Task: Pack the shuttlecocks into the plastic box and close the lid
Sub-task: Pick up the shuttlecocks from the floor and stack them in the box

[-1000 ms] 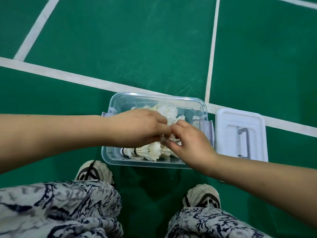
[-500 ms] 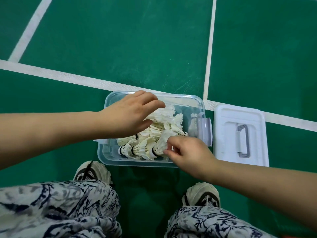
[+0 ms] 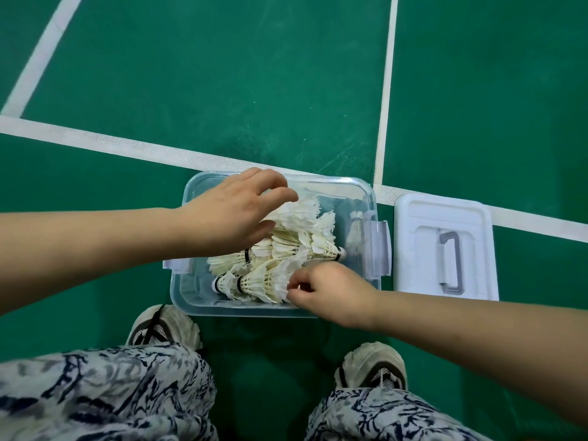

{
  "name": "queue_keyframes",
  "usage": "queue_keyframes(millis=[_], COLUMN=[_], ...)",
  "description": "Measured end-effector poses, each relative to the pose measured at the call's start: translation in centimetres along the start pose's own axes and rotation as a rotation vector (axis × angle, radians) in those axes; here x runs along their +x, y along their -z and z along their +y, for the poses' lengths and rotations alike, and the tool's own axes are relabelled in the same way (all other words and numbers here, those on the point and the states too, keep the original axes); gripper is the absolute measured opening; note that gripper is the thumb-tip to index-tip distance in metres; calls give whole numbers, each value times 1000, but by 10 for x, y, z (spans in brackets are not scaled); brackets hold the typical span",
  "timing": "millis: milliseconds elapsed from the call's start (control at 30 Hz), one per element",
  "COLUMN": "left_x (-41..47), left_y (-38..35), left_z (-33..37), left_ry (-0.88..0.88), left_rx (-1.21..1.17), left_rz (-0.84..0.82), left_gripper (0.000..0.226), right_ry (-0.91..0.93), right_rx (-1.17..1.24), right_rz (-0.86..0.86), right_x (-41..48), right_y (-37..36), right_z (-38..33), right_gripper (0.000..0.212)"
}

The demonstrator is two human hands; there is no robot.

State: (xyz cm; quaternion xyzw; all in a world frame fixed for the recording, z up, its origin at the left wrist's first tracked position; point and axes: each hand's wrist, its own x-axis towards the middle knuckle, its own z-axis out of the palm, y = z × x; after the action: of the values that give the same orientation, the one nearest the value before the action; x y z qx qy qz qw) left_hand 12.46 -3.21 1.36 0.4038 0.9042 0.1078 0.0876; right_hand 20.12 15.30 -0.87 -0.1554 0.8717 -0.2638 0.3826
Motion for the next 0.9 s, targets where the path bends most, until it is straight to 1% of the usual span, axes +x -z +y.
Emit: queue_keyframes(millis=[67, 100, 167, 233, 300, 333, 400, 500, 567, 667, 767, 900], left_x=[1, 2, 8, 17, 30, 36, 44, 46, 43, 37, 27, 10], left_y=[-1, -2, -4, -3, -2, -1, -1, -7, -12, -18, -23, -27], left_z=[-5, -8, -17, -24, -32, -35, -42, -45, -44, -39, -33, -19], left_ry=[40, 53, 71, 86, 116, 137, 192, 249, 264, 271, 261, 251], left_rx=[4, 16, 38, 56, 82, 94, 54, -120, -174, -219, -246, -291], left_rz=[3, 4, -12, -47, -86, -115, -159, -164, -130, -87, -97, -119], left_gripper=[45, 45, 45, 48, 48, 47, 42, 33, 30, 27, 27, 20], right_ry=[0, 21, 66, 69, 24, -18, -82, -59, -31, -11, 13, 62], right_rx=[-36, -63, -110, -142, -240, -296, -347, -304, -246, -230, -225, -263], right_rz=[94, 165, 350, 526, 595, 578, 488, 371, 371, 405, 386, 367], right_x=[-2, -2, 3, 16, 33, 41, 51, 51, 47, 42, 33, 19], right_y=[14, 23, 49, 76, 97, 104, 108, 99, 91, 83, 72, 52], right_z=[-4, -6, -7, -1, 13, 22, 37, 48, 50, 47, 44, 49], right_gripper=[26, 25, 20, 18, 24, 29, 38, 42, 40, 33, 27, 30])
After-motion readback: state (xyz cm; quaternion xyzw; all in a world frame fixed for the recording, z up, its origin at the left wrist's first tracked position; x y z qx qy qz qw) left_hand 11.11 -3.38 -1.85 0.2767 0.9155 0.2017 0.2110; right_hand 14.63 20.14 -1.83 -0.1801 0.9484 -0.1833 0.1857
